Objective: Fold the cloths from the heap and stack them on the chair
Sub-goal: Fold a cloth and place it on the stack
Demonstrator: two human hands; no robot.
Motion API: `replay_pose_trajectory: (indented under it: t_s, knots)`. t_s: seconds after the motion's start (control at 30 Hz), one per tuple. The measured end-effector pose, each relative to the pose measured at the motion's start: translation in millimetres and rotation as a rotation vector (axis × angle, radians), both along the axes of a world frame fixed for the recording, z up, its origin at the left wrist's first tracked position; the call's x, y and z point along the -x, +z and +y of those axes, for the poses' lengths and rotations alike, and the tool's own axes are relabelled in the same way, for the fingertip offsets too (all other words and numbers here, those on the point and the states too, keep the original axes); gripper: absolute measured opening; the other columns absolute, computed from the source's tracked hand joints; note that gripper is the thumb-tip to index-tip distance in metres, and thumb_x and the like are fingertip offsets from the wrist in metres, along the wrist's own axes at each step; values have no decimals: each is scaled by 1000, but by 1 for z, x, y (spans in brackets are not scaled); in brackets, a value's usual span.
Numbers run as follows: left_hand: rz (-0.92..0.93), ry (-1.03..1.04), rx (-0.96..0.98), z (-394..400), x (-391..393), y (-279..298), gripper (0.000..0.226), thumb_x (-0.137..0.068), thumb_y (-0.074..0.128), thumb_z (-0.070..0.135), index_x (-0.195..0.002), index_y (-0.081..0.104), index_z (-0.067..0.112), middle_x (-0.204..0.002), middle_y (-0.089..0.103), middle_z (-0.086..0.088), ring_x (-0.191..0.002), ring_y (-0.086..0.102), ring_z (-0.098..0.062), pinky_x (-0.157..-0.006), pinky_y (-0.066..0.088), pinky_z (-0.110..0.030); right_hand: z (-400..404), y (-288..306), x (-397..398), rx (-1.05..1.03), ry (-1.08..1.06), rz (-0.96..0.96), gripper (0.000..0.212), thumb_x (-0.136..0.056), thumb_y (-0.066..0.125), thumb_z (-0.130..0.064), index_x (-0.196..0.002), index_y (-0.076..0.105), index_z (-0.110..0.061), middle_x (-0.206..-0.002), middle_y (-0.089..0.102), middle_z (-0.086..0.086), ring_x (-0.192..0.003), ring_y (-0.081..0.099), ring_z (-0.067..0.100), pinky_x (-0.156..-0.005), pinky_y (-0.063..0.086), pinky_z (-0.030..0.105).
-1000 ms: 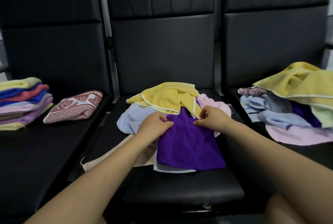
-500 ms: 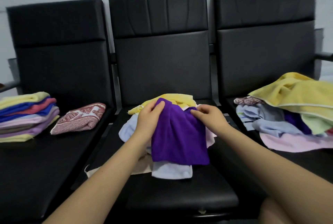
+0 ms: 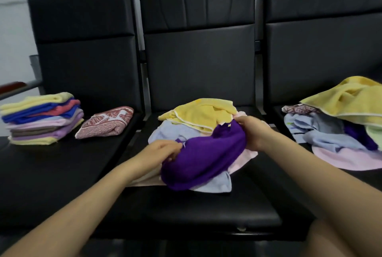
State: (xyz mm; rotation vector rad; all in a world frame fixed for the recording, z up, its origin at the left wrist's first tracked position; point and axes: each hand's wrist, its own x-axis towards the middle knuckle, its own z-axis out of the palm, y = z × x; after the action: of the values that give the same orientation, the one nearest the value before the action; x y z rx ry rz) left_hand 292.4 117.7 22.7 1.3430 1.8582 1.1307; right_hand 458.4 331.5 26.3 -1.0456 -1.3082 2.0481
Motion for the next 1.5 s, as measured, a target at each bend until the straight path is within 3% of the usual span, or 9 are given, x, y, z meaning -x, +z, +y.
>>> replay_pose_trajectory:
  t_s: [0.3, 0.5, 0.77, 0.93, 1.07, 1.2, 1.33, 1.43, 1.5]
  knots:
    - [277, 241, 16, 44, 4, -4, 25, -98, 50, 29, -83, 66, 17, -81, 67, 4, -71, 59, -9, -68, 48, -23, -5, -16, -12, -735, 376, -679, 43, -81, 69, -54, -102, 63, -17, -101, 61, -4, -95, 58, 13, -77, 45, 26]
    - [294, 68, 214, 54, 13, -19, 20, -92, 59, 45, -98, 67, 27, -95, 66, 12, -87, 58, -2, -74, 42, -14, -12, -29, 2, -740, 269, -509, 38, -93, 63, -24, -62, 43, -16, -62, 49, 1, -57, 46, 11, -56, 38, 20]
    - [-63, 84, 13, 37, 17, -2, 34, -67, 62, 29, -86, 58, 1, -77, 51, -3, -73, 48, -12, -69, 37, -23, 4, 9, 1, -150, -16, 154, 33, -91, 59, -27, -112, 67, -3, -110, 70, 12, -107, 65, 24, -97, 48, 34]
    - [-126, 87, -96, 36, 5, 1, 33, -86, 46, -6, -63, 39, 17, -57, 37, 10, -52, 34, -3, -48, 29, -13, -9, 16, 8, -149, 79, 16, 60, -64, 85, -50, -107, 66, -12, -112, 63, 5, -94, 67, 16, -78, 56, 33]
    - [-263, 104, -98, 36, -3, 2, 9, -68, 53, 15, -74, 57, 20, -64, 53, 8, -59, 44, -7, -57, 33, -23, -16, 16, 5, -198, 204, -7, 39, -73, 80, -37, -100, 70, -9, -101, 73, 7, -88, 71, 17, -86, 56, 35]
    - [-340, 138, -101, 32, 1, 3, 34, -68, 65, 27, -100, 72, 34, -101, 69, 3, -91, 65, -14, -77, 49, -25, -14, 18, 7, -169, 150, 62, 42, -75, 69, -29, -111, 67, -7, -112, 68, 6, -92, 67, 14, -79, 55, 29]
    - [-100, 217, -185, 27, 7, 5, 12, -91, 66, 21, -86, 75, 27, -88, 71, 7, -84, 63, -7, -75, 47, -18, -11, 14, 9, -154, 93, -80, 82, -43, 85, -37, -118, 61, -15, -131, 55, 10, -89, 66, 17, -64, 56, 31]
    - [21, 248, -301, 24, 7, 9, 14, -95, 58, 15, -88, 70, 16, -81, 64, 7, -74, 55, -1, -69, 43, -12, -28, 20, 2, -335, 123, -182, 35, -77, 75, -51, -81, 57, -22, -96, 55, -2, -76, 55, 4, -47, 47, 13]
    - [46, 257, -328, 24, 6, 11, 16, -97, 55, 16, -88, 68, 13, -81, 61, 3, -72, 53, -1, -67, 42, -13, -31, 20, 1, -489, 83, -273, 51, -79, 53, -74, -92, 52, -25, -100, 52, -6, -88, 52, 6, -60, 45, 9]
